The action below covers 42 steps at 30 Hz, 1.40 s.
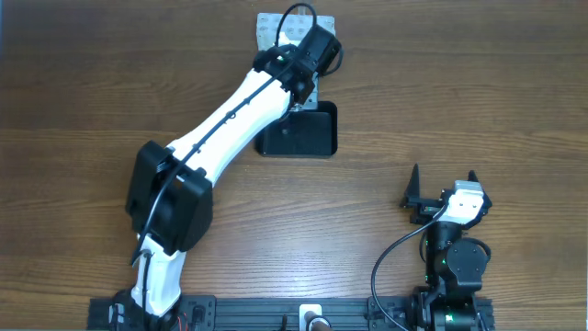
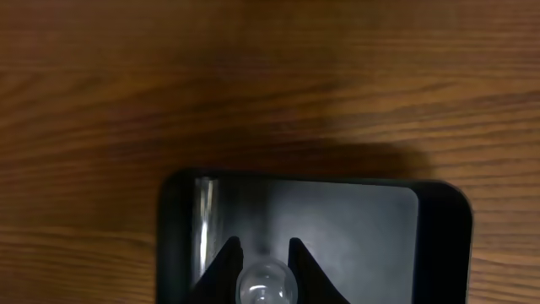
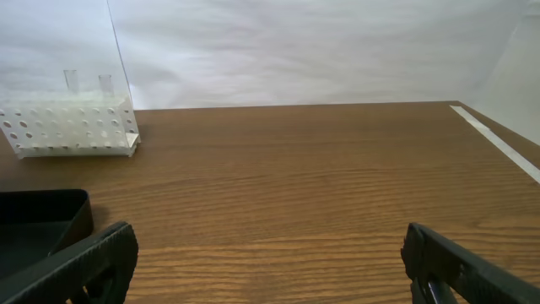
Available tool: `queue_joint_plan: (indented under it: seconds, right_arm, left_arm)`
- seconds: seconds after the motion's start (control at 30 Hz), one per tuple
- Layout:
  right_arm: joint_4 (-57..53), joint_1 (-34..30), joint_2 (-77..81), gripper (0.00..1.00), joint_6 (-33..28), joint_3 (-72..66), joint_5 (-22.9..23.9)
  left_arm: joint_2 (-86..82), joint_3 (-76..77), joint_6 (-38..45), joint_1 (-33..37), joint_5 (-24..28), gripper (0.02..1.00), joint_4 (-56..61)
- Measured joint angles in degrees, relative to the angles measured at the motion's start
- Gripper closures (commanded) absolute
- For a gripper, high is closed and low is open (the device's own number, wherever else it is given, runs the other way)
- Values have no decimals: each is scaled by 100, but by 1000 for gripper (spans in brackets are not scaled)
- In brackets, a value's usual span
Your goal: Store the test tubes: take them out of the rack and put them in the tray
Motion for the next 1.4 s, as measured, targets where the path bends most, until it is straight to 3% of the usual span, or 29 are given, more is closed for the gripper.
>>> queue_joint_plan:
  seconds: [0.6,0.8,0.9,0.97,1.2,1.33,1.4]
  right_arm:
    - [2,0,0,9,0,0,2]
    - [2,0,0,7,2,0,2]
    - [0,0,0,7,0,0,2]
    - [2,0,0,9,2,0,2]
    - [0,0,0,7,4,0,2]
    - [0,0,0,7,0,0,2]
    - [0,2,0,7,4,0,2]
  left_arm:
    - [533,0,-35,210,356,943,0]
    - [619,0,-35,317,354,877,0]
    - [697,0,-33,343,354,801,0]
    - [728,0,-33,348,354,654,-2]
    - [625,-11,-59,339,271,314,15]
    - [-37,-72,151,337,-140,163,341]
    - [-525,-76,387,339,-358,132,693]
